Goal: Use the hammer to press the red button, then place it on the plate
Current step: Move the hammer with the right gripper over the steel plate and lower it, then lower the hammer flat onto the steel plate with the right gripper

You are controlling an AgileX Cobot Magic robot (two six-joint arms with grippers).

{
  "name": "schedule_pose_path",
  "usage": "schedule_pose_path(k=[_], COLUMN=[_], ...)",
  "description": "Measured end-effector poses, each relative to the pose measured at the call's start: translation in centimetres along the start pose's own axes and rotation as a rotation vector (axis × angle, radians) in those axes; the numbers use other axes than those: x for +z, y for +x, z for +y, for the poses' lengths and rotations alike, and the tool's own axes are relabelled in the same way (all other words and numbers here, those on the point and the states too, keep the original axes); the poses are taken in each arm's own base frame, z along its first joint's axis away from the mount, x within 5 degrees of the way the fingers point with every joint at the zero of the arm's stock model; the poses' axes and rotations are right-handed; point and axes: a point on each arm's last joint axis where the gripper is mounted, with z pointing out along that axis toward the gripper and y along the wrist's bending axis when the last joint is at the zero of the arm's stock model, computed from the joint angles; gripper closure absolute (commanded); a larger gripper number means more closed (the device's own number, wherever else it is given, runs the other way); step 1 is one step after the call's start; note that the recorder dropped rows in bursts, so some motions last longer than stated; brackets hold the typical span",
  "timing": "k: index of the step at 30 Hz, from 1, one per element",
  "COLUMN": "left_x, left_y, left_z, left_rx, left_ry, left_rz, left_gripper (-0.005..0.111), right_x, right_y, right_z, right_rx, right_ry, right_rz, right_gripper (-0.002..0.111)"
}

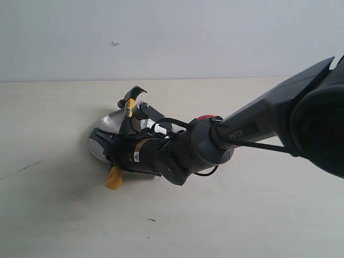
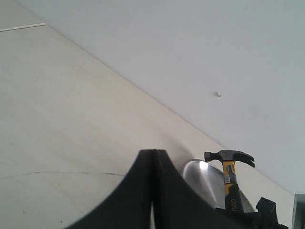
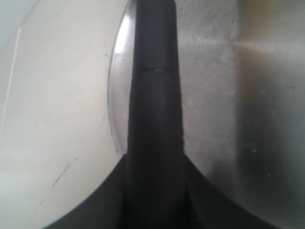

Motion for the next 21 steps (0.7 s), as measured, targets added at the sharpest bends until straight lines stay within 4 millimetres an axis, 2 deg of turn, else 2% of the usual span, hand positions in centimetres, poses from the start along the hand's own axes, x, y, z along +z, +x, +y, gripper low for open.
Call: schedule_pose_path(k=[14,21], left_x=[0.00,0.00], left_y=[0.00,0.00], left_z=[0.00,0.00], left_rx=[0.000,0.000], left_ry=[0.000,0.000], left_rz=[0.000,0.000], left_gripper=[0.107,0.107], right_x=[0.00,0.12], right_y=[0.04,-0.71], right_z=[-0.09,-0.10], right_rx=[-0.022,-0.011], right_ry=[0.010,0.039], right_rz=[0.005,0.004], right_gripper=[0.108,0.108])
